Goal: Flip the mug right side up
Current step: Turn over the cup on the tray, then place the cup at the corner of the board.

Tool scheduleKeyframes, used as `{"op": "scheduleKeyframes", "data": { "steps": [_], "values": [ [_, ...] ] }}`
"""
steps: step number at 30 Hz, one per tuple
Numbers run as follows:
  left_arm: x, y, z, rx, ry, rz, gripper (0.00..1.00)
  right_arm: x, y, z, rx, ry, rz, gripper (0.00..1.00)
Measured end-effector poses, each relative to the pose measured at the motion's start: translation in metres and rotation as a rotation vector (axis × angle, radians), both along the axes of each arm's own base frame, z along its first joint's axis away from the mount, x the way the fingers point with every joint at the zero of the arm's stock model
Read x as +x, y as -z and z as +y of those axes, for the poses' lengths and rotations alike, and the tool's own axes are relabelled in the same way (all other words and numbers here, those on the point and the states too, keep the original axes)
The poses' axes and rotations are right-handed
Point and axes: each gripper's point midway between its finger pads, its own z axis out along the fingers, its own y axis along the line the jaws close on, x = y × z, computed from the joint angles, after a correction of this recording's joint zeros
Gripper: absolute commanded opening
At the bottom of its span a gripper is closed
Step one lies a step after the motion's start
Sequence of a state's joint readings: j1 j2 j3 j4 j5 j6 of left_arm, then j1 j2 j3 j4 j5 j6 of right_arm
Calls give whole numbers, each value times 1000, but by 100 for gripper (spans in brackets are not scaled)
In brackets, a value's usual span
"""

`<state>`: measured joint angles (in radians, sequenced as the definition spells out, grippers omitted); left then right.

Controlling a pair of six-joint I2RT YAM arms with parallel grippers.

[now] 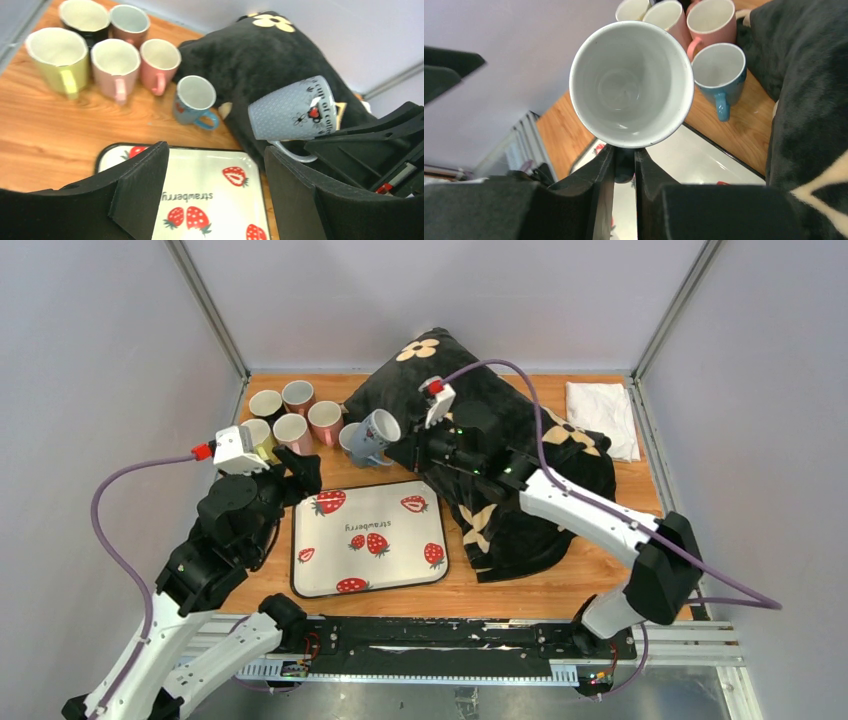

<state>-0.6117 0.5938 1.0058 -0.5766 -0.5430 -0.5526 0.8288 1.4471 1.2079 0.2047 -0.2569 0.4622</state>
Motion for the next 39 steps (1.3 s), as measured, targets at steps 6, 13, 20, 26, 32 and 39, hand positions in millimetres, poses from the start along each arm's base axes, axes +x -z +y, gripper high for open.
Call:
{"op": "scheduleKeyframes", "data": {
  "steps": [6, 13, 20, 26, 32, 39],
  "values": [
    [-10, 6, 30, 59, -117, 38, 78, 3, 40, 35, -185, -58, -30, 0],
    [-23, 0, 52, 84, -179, 16, 79, 14, 74, 63, -319, -90, -70, 0],
    [-25, 3, 55, 110, -179, 26, 79, 33, 107, 87, -429, -91, -106, 0],
    [-26, 7, 56, 141, -174, 38, 79, 44, 119, 107, -492, -95, -151, 0],
    [-30, 6, 59, 150, -169, 31, 79, 56, 125, 119, -530, -86, -185, 0],
    [-33, 7, 61, 172, -161, 33, 79, 70, 136, 134, -584, -58, -241, 0]
  ]
}}
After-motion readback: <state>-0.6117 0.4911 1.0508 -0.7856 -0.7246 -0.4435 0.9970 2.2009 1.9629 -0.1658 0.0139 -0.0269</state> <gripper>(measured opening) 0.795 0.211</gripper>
